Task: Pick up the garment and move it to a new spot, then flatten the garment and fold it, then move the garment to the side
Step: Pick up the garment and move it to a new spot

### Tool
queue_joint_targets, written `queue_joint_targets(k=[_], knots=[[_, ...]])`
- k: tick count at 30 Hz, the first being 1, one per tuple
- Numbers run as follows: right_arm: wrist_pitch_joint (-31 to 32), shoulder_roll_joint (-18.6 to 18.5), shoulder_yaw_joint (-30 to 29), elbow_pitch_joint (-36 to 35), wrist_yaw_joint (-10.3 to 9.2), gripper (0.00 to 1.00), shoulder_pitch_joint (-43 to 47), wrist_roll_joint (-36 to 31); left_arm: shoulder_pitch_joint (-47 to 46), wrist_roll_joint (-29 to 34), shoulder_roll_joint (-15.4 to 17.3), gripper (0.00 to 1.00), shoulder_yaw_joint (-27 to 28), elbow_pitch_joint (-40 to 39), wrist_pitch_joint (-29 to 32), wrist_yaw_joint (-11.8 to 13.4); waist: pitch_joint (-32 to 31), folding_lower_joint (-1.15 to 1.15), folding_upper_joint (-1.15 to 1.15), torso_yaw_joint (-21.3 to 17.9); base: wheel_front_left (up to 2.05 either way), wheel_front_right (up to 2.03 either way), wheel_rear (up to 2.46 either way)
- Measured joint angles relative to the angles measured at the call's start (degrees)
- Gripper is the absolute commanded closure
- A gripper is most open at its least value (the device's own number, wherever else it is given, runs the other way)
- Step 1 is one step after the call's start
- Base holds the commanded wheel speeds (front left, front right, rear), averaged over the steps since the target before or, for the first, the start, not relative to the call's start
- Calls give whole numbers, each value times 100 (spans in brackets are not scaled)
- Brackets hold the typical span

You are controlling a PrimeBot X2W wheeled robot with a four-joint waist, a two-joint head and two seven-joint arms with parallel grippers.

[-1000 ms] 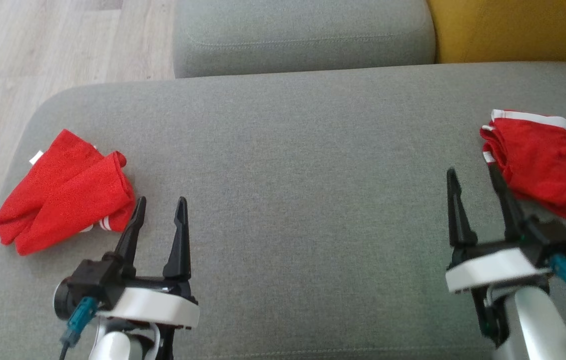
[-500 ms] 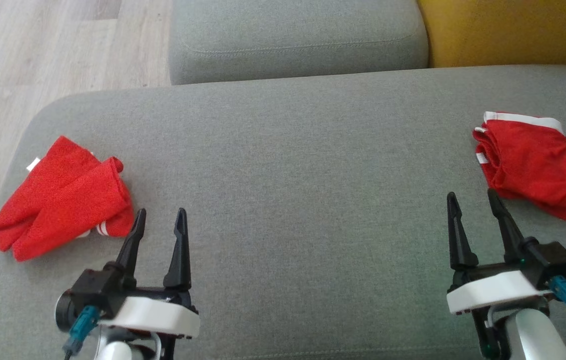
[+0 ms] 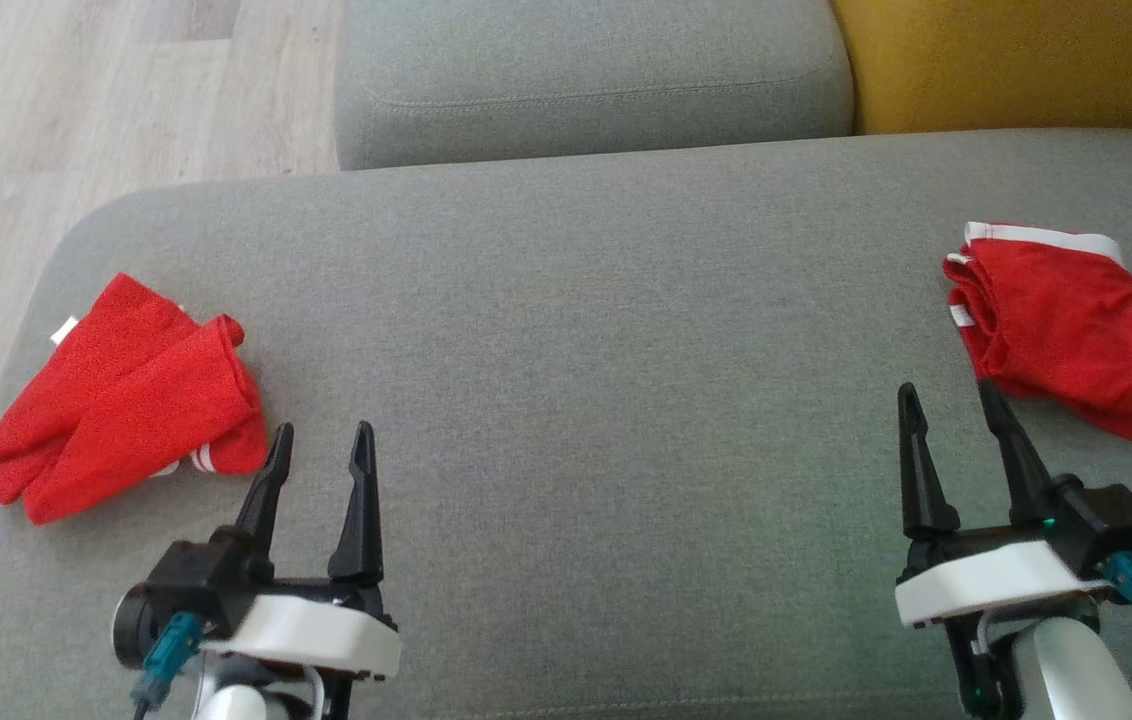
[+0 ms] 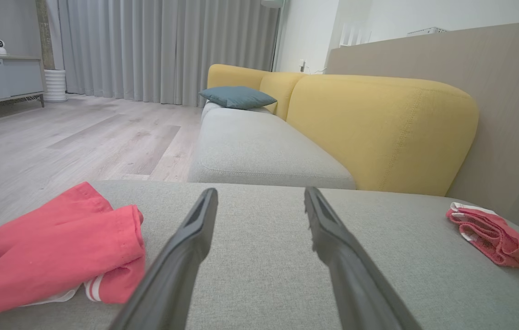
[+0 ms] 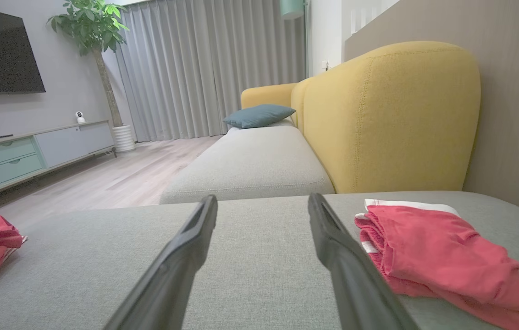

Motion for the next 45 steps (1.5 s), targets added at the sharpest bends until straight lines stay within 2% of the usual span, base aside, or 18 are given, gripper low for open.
queue_joint_targets(k=[5, 11, 18, 22, 28, 34, 39, 45], knots=[[0, 1, 30, 1, 0, 0, 13, 0, -4, 0, -1, 0, -20, 33, -1, -3, -10, 0, 0, 106, 0, 0, 0], [-10, 1, 116, 0, 0, 0, 51, 1, -3, 1, 0, 0, -27, 94, 0, 41, -40, 0, 0, 453, 0, 0, 0], [-14, 9, 392, 20, 0, 0, 195, 114, -1, 58, 3, 0, 42, 115, 0, 44, -69, 0, 0, 1088, 0, 0, 0], [-14, 9, 416, 37, 0, 0, 235, 152, 0, 62, 5, 0, 145, 149, 0, 42, -91, 0, 0, 1400, 0, 0, 0], [-14, 12, 537, 89, 0, 0, 250, 297, 22, 158, 10, 0, 302, 160, 0, 31, -161, 0, 0, 2110, 0, 0, 0], [-14, 14, 593, 112, 0, 0, 252, 363, 66, 159, 16, 0, 369, 189, 0, -18, -214, 0, 0, 2590, 0, 0, 0], [-14, 15, 612, 145, 0, 0, 253, 406, 131, 159, 16, 0, 455, 190, 0, -64, -262, 0, 0, 2773, 0, 0, 0], [-14, 16, 638, 177, 0, 0, 254, 443, 162, 158, 15, 0, 594, 190, 0, -103, -239, 0, 0, 2731, 0, 0, 0]])
